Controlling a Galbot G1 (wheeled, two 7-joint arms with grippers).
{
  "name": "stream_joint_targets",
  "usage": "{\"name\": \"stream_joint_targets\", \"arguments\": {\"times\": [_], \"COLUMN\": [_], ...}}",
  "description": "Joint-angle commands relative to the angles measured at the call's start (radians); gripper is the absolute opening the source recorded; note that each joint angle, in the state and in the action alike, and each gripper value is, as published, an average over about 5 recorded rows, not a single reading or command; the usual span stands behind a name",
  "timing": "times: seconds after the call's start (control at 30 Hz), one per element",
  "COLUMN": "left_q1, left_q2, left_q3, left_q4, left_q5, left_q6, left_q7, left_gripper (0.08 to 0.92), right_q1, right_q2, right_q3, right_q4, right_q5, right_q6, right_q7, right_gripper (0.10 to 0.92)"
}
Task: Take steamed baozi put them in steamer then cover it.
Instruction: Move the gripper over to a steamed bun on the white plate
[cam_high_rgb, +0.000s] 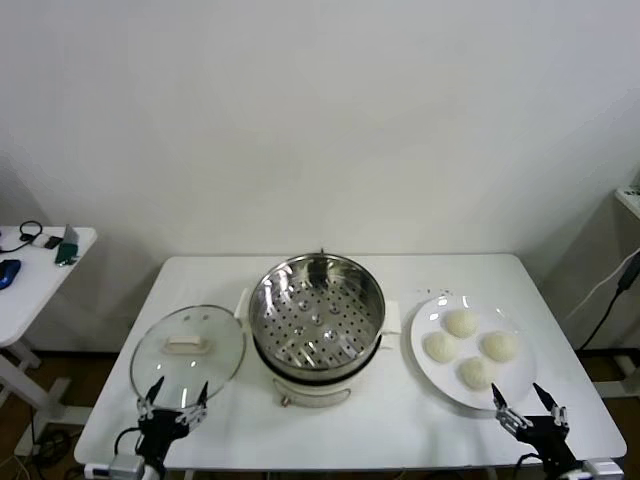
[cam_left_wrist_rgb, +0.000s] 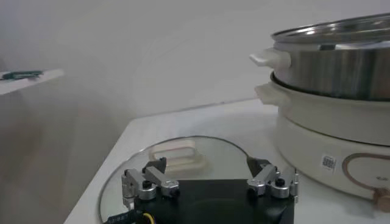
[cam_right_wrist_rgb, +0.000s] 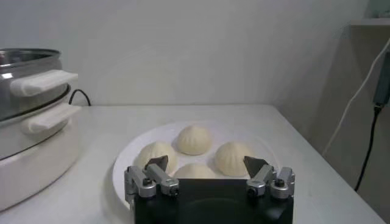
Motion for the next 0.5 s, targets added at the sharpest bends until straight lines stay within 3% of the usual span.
{"name": "stream_joint_targets", "arguments": {"times": [0.03,0.23,0.5], "left_q1": [0.0,-0.005,-0.012], "left_q2": [0.0,0.001,0.002], "left_q3": [0.001,0.007,0.018], "left_q4": [-0.001,0.003,0.004], "left_q5": [0.001,0.0,0.002], "left_q6": [0.001,-0.004,-0.009], "left_q7": [0.001,0.0,0.001], "left_gripper": [0.823,0.823,0.823], "right_q1": [0.228,0.507,0.888], "right_q2": [-0.14,-0.372,-0.655], "right_q3": [-0.007,-0.169,-0.568], "right_q4": [-0.062,-0.228,-0.437], "right_q5": [-0.004,-0.109,-0.288], "right_q6": [-0.106,-0.133,-0.123], "right_q7": [-0.005,-0.139,-0.53], "right_gripper": [0.823,0.823,0.823]}}
